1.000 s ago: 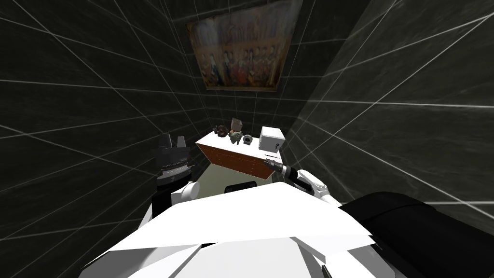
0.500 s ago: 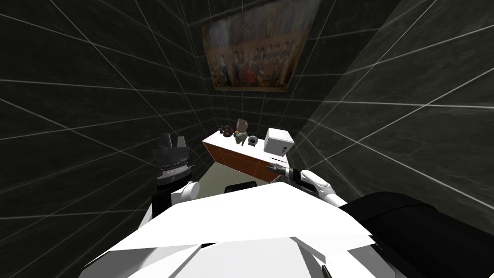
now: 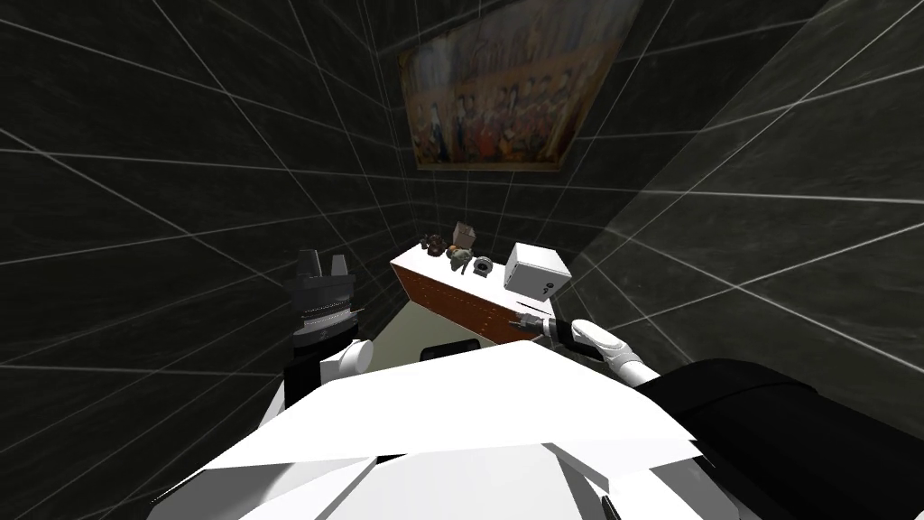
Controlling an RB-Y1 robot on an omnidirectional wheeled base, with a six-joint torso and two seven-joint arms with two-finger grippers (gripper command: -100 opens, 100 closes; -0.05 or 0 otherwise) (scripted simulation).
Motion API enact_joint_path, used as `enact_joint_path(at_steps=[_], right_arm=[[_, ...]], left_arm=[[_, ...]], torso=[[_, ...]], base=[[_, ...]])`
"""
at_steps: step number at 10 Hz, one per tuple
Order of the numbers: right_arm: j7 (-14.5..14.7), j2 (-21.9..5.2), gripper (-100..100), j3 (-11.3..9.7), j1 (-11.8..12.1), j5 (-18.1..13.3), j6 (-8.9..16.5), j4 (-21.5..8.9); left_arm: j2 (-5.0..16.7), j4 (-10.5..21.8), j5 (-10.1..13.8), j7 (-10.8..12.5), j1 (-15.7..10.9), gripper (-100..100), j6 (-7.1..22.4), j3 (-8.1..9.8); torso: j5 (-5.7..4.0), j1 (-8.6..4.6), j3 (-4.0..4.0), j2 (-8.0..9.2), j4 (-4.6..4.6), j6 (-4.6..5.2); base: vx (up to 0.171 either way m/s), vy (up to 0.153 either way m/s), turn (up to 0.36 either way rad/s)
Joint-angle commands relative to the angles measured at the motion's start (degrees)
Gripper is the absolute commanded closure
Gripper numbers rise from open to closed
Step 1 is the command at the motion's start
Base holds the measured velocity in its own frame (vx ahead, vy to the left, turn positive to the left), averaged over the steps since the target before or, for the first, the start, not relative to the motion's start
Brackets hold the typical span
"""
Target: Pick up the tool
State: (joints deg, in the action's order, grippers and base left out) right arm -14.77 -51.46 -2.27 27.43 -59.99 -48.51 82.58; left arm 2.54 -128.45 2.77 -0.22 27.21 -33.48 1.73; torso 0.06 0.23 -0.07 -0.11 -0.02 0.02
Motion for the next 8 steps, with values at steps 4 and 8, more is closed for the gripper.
enact_joint_path(at_steps=[4, 8], right_arm=[[0.3, -4.1, -100, -0.3, 0.8, -7.6, -0.6, -6.3], [0.9, -6.9, -100, -0.7, 1.2, -14.4, -0.7, -10.9]], left_arm=[[0.0, 0.0, 0.0, 0.0, 0.0, 0, 0.0, 0.01], [0.0, 0.0, 0.0, 0.0, 0.0, 0, 0.0, 0.01]], torso=[[-0.01, -0.08, 0.01, 0.02, 0.0, 0.05], [0.0, -0.03, 0.01, 0.02, 0.0, 0.05]], base=[[0.053, 0.036, 0.144], [0.055, 0.037, 0.131]])
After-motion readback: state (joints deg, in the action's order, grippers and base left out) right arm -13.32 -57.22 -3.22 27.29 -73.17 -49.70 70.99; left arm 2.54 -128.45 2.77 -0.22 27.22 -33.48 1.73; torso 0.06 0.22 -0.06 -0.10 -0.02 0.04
